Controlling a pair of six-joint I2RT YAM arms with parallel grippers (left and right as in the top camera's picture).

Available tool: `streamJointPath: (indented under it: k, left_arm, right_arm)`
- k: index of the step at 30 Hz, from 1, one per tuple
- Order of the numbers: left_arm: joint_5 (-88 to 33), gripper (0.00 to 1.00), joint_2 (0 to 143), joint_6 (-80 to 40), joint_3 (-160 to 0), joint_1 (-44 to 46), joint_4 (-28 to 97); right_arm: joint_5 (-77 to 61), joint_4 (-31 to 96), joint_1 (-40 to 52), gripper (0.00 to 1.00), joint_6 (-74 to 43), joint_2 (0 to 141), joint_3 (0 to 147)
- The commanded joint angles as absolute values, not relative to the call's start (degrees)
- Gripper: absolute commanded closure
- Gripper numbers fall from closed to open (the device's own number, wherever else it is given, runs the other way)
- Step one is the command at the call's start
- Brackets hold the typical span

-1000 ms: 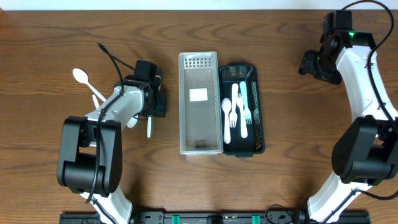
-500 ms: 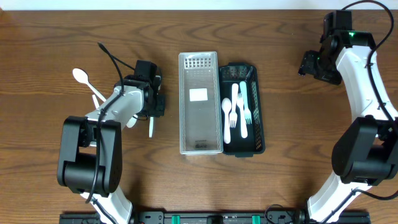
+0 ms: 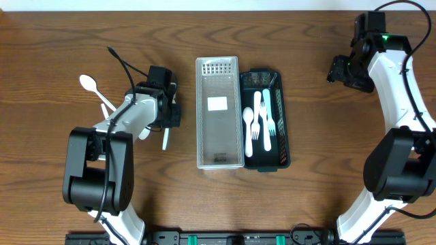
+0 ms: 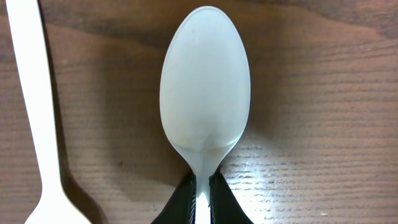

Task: Pack container
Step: 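Grasp a white spoon with the left gripper, then place the white spoon into the clear basket and lift left gripper away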

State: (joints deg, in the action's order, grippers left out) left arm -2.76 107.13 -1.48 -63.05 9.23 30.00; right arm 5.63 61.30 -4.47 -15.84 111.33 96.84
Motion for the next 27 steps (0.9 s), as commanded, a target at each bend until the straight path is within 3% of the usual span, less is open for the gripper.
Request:
streamJointPath:
  k: [1,8,14,18,27]
  left_arm:
    - [-1.02,0.94,104.71,-1.54,-64.49,9.23,32.53]
    - [-0.32,0.94,94.02,-5.69,-76.99,11.79,46.54]
    - [-0.36,0.94,88.64,-14.94,-84.20,19.42,47.79]
    - [-0.40,0.94,90.76,-27.77,-83.85,24.77,47.03]
    - [-0.82,0.94,103.53,-30.70,-83.59,32.73,44.53]
  right_arm:
    - [5.56,61.39,-4.43,0.29,-15.14,112.01,96.57]
    - [5.56,61.28,-4.43,0.29,-15.14,112.01,96.57]
    - [5.56,61.08,-4.43,0.29,-15.14,112.01,96.57]
    - [5.56,61.06,-4.43,0.29,-15.14,112.01,96.57]
    - [5.41,61.34,-4.43,0.30,-15.14,112.01,96.57]
